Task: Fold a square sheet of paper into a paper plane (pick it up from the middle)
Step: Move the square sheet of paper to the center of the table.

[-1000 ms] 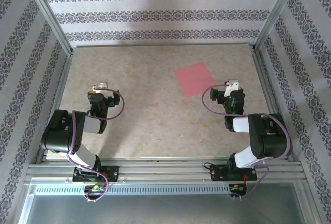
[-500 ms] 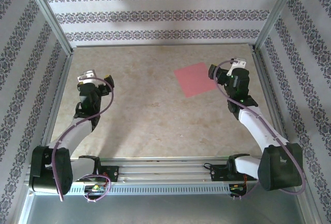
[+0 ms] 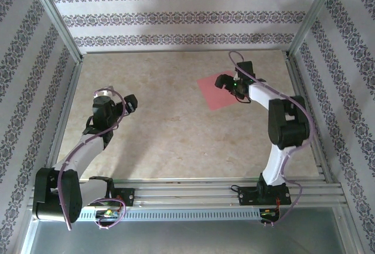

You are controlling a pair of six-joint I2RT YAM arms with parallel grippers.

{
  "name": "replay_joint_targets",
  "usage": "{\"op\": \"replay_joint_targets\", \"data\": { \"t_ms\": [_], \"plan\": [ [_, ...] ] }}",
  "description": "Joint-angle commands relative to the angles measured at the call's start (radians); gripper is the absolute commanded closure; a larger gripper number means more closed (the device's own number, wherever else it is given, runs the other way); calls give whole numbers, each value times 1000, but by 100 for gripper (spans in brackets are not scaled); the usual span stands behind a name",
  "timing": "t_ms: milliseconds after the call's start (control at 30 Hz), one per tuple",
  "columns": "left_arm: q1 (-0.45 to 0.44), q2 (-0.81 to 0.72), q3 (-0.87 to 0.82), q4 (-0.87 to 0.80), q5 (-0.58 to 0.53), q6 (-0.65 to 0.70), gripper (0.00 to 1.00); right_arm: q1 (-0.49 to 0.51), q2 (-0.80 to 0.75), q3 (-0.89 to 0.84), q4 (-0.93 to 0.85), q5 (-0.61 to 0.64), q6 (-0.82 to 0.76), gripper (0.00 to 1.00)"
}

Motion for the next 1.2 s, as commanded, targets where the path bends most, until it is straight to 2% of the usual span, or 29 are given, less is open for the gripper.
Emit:
{"op": "replay_joint_targets", "data": {
  "t_ms": [0,167,367,600,733,967,1167],
  "plan": [
    [8,19,23,-49,59,-19,1,12,90,131,-88,5,44,8],
    [8,43,37,-50,74,-26,1,50,182,245,-178,63,47,9],
    [8,69,59,-63,87,-29,1,85,218,261,-224,108,84,8],
    [8,87,75,-78,95,-30,1,109,238,244,-266,44,131,8],
    [8,104,92,-109,113,-37,0,150,199,173,-262,33,213,8],
    [7,181,154,-174,178,-86,0,315,94,-50,-105,45,475,7],
    [-3,254,203,-221,209,-133,0,520,84,-96,-53,47,745,7]
  ]
}}
